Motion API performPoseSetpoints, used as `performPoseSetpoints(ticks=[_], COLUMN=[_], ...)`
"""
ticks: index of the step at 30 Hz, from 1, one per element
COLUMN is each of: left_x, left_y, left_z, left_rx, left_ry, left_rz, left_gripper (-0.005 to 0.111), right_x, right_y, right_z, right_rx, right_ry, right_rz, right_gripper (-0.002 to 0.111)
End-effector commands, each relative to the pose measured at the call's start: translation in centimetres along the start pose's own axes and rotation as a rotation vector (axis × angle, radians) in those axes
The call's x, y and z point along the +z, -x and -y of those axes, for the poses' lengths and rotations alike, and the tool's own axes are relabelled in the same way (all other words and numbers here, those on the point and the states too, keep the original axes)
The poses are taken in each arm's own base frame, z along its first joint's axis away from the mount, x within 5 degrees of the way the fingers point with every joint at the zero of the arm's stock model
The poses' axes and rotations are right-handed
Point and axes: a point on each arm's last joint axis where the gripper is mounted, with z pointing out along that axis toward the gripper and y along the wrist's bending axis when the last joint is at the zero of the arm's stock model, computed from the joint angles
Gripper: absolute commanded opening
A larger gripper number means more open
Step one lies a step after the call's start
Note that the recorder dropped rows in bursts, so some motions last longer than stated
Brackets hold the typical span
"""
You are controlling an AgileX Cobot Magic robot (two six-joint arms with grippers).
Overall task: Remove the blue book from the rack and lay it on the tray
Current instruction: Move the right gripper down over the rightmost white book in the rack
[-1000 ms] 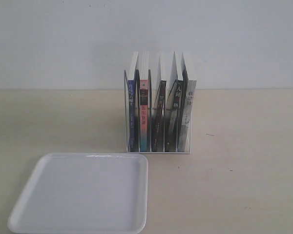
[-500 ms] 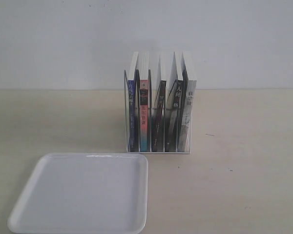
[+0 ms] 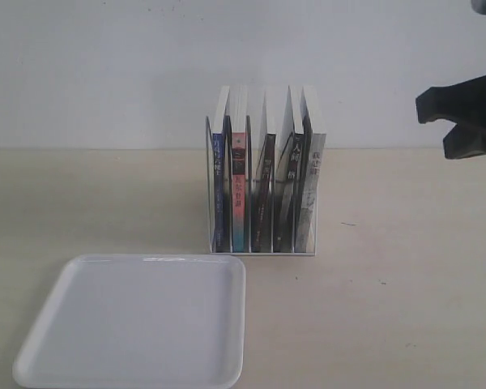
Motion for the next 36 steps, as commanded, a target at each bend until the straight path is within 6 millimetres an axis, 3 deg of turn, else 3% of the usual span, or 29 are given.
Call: performPoseSetpoints(ticks=[1,9,16,18,20,25,31,36], left_x=[0.0,0.0,0.0,0.0,0.0,0.0,0.0,0.0], left_y=[-0.1,-0.1,-0.1,-0.1,-0.1,-0.1,-0.1,-0.1], left_z=[0.0,0.0,0.0,0.0,0.0,0.0,0.0,0.0], left_rx=[0.006,0.006,0.006,0.006,0.006,0.006,0.006,0.006], left_ry=[0.004,0.004,0.004,0.004,0.004,0.004,0.004,0.004], left_rz=[-0.002,-0.002,-0.002,-0.002,-0.002,-0.002,-0.002,-0.002], left_gripper=[0.004,0.004,0.004,0.004,0.004,0.004,0.004,0.004], right_x=[0.3,1.5,3.4,4.5,6.5,10.7,13.4,13.4], right_y=[1.5,5.7,10.0,11.0,11.3,11.6,11.8,12.3], right_z=[-0.1,-1.7,-6.6,-7.2,-7.3,-7.4,-7.4,-7.4], right_rx=[-0.045,-0.085,-0.157,-0.132,-0.116,-0.101,-0.096,-0.106], right_ry=[0.002,0.018,0.074,0.077,0.071,0.037,0.034,0.025], right_rz=[0.04,-0.078,-0.064,-0.068,-0.105,-0.144,-0.116,-0.1], right_gripper=[0.0,0.0,0.001,0.005,0.014,0.051,0.047,0.047])
